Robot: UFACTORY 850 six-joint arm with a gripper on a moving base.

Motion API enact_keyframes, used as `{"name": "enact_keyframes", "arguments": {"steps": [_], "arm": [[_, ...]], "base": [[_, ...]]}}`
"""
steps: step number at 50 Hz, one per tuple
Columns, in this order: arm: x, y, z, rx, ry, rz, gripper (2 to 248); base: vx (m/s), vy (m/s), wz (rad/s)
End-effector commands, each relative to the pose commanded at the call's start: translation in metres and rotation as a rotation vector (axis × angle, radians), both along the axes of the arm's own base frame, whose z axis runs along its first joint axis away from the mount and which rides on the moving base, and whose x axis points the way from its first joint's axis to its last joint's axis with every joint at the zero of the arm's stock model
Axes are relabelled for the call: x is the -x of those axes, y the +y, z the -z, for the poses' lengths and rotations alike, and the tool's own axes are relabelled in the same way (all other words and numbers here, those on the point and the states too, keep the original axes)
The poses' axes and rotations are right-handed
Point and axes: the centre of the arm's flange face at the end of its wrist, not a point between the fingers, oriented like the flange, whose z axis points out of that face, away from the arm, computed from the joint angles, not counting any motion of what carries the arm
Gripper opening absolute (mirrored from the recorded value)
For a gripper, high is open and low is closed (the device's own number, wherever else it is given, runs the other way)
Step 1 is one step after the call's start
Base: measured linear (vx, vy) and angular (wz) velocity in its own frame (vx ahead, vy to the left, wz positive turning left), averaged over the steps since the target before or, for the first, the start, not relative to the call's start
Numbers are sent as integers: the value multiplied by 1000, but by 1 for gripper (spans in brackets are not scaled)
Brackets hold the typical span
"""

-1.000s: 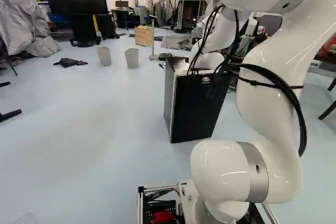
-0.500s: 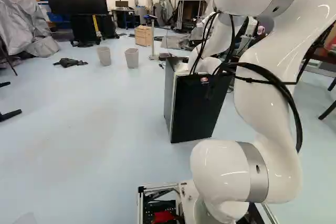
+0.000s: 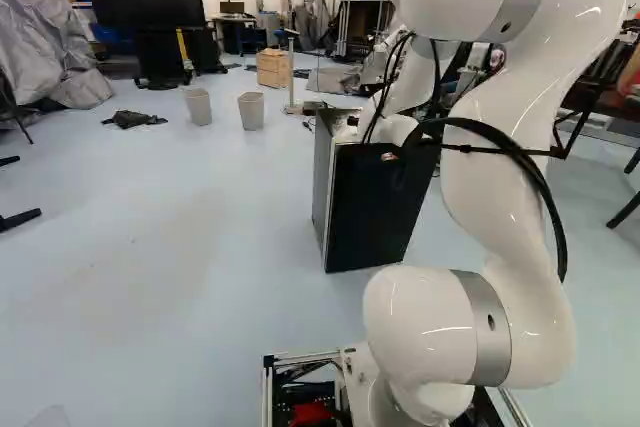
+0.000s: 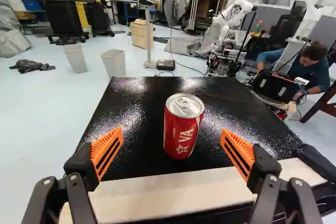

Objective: Grab a drink from the fridge

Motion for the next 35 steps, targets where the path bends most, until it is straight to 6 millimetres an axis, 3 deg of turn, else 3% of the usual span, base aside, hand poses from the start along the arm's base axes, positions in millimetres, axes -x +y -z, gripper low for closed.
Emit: {"name": "enact_keyframes", "arguments": {"steps": [22, 23, 27, 28, 33, 34, 35], "arm": [[-16, -4, 3, 2, -9, 0, 247], [-16, -4, 3, 2, -9, 0, 219], [-16, -4, 3, 2, -9, 0, 219], [-16, -4, 3, 2, -9, 0, 180], [-16, -4, 3, 2, -9, 0, 180], [-16, -4, 3, 2, -9, 0, 142], [-16, -4, 3, 2, -9, 0, 142]], "base": [[0, 0, 0], [0, 0, 0], [0, 0, 0], [0, 0, 0], [0, 0, 0], [0, 0, 0], [0, 0, 0]]}}
